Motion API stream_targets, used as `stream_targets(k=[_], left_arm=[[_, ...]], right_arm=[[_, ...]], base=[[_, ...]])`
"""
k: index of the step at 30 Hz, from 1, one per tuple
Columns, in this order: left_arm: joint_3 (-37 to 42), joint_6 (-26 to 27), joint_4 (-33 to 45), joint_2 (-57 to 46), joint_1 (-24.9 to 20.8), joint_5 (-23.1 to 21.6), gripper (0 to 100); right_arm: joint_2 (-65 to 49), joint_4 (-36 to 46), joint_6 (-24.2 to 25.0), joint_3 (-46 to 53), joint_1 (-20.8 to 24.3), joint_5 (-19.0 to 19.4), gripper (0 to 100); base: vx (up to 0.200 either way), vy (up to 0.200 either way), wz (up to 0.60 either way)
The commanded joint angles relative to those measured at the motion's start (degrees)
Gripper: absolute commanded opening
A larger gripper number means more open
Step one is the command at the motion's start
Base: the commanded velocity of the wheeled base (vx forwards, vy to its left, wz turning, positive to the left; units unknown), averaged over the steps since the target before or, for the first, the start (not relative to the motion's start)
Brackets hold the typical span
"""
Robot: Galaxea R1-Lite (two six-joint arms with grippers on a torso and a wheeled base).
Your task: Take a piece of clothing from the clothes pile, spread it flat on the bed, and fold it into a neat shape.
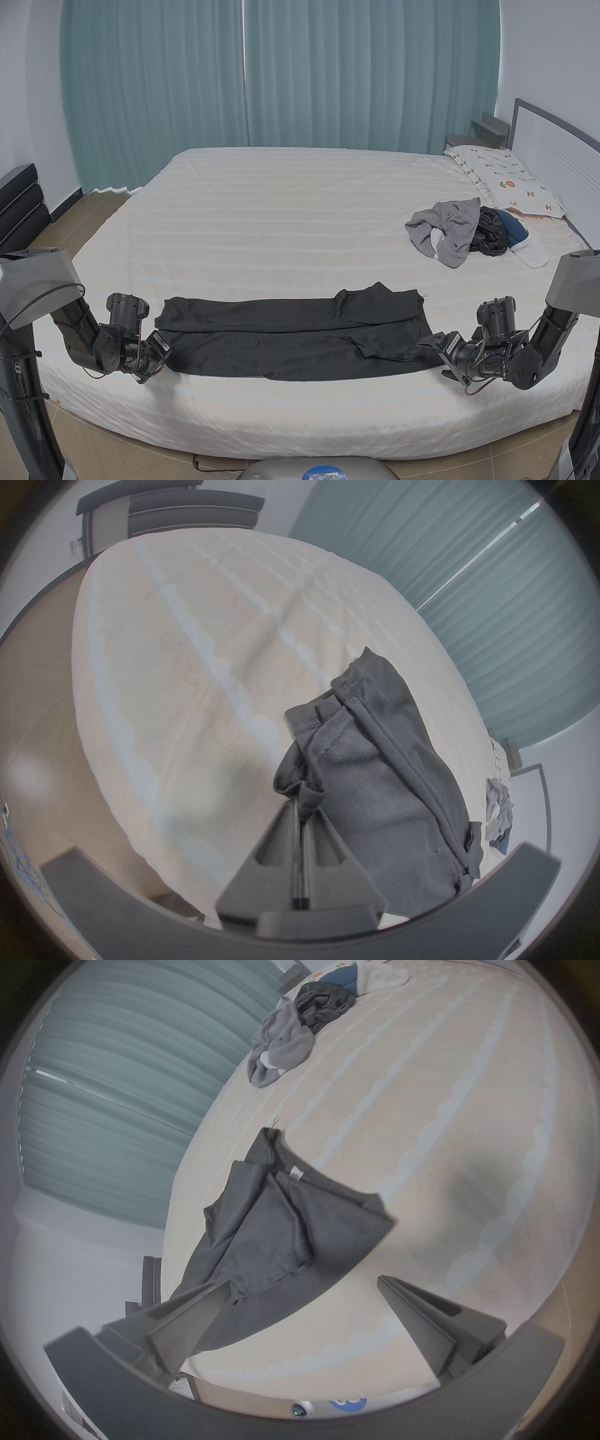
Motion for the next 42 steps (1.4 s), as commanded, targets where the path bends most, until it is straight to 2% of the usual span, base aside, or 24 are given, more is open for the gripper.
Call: stream_targets(k=[1,10,22,23,28,34,42], left_arm=[[-0.1,-0.2,-0.1,-0.3,1.1,0.0,0],[-0.4,-0.3,-0.1,-0.7,1.2,-0.3,0],[-0.3,-0.3,0.0,-0.8,1.2,-0.6,0],[-0.3,-0.3,0.0,-0.8,1.2,-0.6,0],[-0.3,-0.3,0.0,-0.8,1.4,-0.6,0],[-0.2,-0.2,0.4,-2.1,2.2,-0.8,0],[-0.1,0.3,0.7,-3.7,3.4,-1.0,0]], right_arm=[[2.3,-0.2,0.0,-0.6,0.7,-0.2,100],[5.0,0.4,0.8,-4.5,2.8,-0.3,100],[8.0,0.9,1.0,-9.1,2.9,-1.3,100],[8.0,0.8,1.0,-9.1,2.9,-1.5,0],[7.0,0.2,1.1,-7.6,2.9,-1.7,0],[4.6,0.3,4.5,-6.7,2.8,-1.7,0],[2.3,0.5,4.7,-4.8,2.4,-1.6,0]], base=[[0.0,0.0,0.0],[0.0,0.0,0.0],[0.0,0.0,0.0],[0.0,0.0,0.0],[0.0,0.0,0.0],[0.0,0.0,0.0],[0.0,0.0,0.0]])
